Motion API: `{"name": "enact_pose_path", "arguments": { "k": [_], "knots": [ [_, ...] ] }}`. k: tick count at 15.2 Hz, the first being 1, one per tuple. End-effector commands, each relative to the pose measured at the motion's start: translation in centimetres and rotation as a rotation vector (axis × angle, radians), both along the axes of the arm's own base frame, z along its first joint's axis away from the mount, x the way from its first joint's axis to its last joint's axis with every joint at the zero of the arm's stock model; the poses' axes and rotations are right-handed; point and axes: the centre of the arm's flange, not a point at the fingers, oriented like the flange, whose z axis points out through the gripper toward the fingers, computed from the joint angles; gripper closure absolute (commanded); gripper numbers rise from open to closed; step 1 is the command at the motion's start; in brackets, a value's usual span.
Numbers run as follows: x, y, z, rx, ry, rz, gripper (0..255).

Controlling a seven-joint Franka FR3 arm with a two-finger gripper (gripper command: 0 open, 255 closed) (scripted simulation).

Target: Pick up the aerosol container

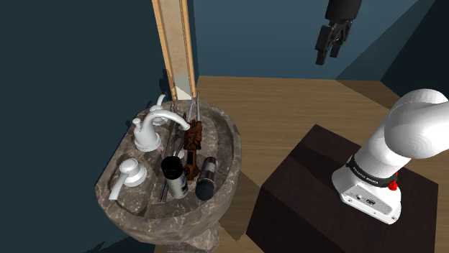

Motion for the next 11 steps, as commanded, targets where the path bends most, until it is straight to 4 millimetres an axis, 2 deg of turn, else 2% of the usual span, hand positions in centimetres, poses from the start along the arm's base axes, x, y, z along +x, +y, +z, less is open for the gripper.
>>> {"name": "enact_pose_path", "arguments": {
  "k": [1,11],
  "knots": [
    [0.0,0.0,0.0,0.000,0.000,0.000,0],
    [1.9,10.3,-7.5,0.020,0.078,-0.160,0]
  ]
}}
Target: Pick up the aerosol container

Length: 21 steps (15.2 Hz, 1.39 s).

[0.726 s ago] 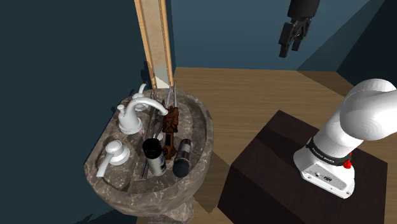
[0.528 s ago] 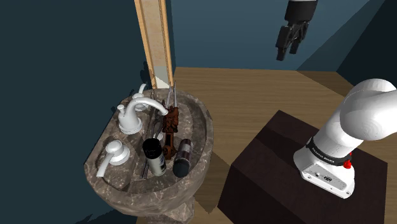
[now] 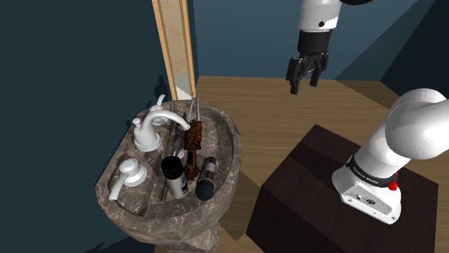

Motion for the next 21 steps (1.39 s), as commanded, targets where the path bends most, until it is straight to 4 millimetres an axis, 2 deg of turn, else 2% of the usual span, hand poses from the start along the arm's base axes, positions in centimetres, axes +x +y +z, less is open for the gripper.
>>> {"name": "enact_pose_path", "arguments": {
  "k": [1,11,21],
  "knots": [
    [0.5,2.3,-1.4,0.005,0.016,-0.035,0],
    [3.5,12.3,-8.9,0.025,0.094,-0.195,0],
    [7.6,21.9,-16.5,0.044,0.172,-0.355,0]
  ]
}}
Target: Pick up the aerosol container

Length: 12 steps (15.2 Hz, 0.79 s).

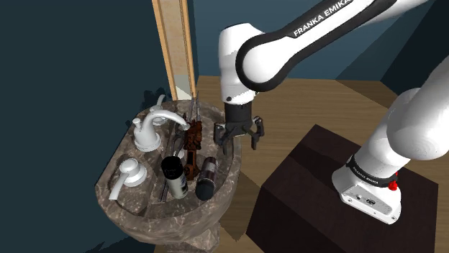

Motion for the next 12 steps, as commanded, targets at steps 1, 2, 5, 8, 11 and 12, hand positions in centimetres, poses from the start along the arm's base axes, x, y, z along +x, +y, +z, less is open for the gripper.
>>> {"name": "enact_pose_path", "arguments": {
  "k": [1,2,5,8,11,12],
  "knots": [
    [0.8,2.1,-1.7,0.005,0.017,-0.035,0],
    [1.3,3.1,-2.4,0.007,0.024,-0.051,0],
    [2.8,5.8,-4.7,0.013,0.048,-0.099,0],
    [4.3,8.5,-7.1,0.019,0.071,-0.148,0],
    [5.3,10.1,-9.0,0.023,0.086,-0.177,0],
    [5.3,10.1,-9.6,0.023,0.086,-0.177,0]
  ]
}}
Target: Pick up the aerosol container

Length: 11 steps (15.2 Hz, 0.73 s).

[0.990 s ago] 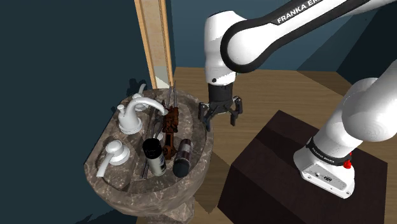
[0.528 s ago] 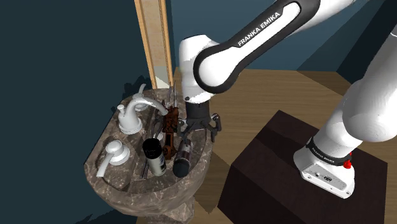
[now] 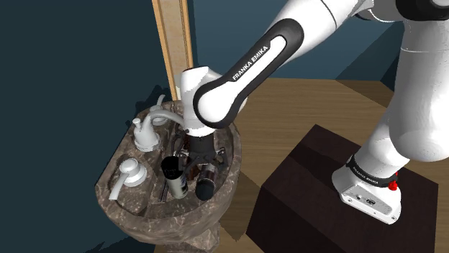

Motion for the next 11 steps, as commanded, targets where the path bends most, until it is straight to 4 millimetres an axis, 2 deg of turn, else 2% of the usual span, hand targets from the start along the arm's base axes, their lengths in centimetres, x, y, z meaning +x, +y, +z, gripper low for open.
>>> {"name": "enact_pose_path", "arguments": {
  "k": [1,5,7,8,11],
  "knots": [
    [0.1,0.3,-1.1,0.000,0.002,-0.004,0],
    [0.1,0.3,-3.2,0.000,0.002,-0.004,0],
    [0.1,0.3,-3.5,0.000,0.002,-0.004,0],
    [0.0,0.4,-3.4,0.000,0.002,-0.004,255],
    [0.1,0.4,-3.4,0.000,0.002,-0.004,255]
  ]
}}
